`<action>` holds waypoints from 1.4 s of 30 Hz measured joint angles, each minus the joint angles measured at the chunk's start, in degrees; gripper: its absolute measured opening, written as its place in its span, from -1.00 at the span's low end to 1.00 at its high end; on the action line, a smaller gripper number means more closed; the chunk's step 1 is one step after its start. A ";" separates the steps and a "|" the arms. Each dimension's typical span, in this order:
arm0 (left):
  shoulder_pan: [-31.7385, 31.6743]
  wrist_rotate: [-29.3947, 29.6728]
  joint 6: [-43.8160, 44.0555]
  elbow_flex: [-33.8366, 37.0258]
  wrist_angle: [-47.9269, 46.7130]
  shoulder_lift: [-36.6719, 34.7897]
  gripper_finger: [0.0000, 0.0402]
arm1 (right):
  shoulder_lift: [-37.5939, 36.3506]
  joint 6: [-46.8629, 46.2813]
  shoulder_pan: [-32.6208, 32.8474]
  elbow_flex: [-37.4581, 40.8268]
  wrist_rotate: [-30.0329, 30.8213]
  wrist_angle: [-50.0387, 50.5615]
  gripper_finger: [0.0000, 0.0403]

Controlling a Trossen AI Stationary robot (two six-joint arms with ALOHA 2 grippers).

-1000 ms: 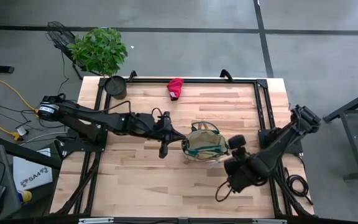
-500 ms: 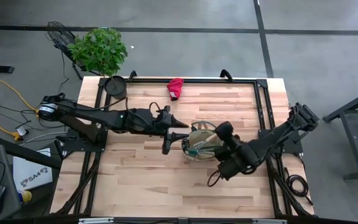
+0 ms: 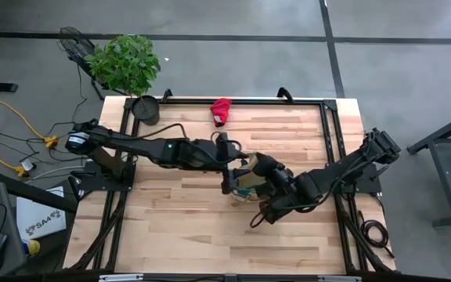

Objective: Pick & Place Garden tools in Gardening bag
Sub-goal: Put the hand rake into the gardening bag

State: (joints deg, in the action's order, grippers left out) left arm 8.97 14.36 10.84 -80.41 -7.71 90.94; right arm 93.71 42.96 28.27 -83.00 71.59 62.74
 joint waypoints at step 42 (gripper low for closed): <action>-0.07 -1.00 2.73 -0.75 -4.24 1.76 -0.69 | 0.02 19.93 0.92 0.02 1.93 -18.08 -0.71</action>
State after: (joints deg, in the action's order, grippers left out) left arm 8.91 13.37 13.57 -81.17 -11.95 92.71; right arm 93.73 62.89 29.19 -82.98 73.52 44.66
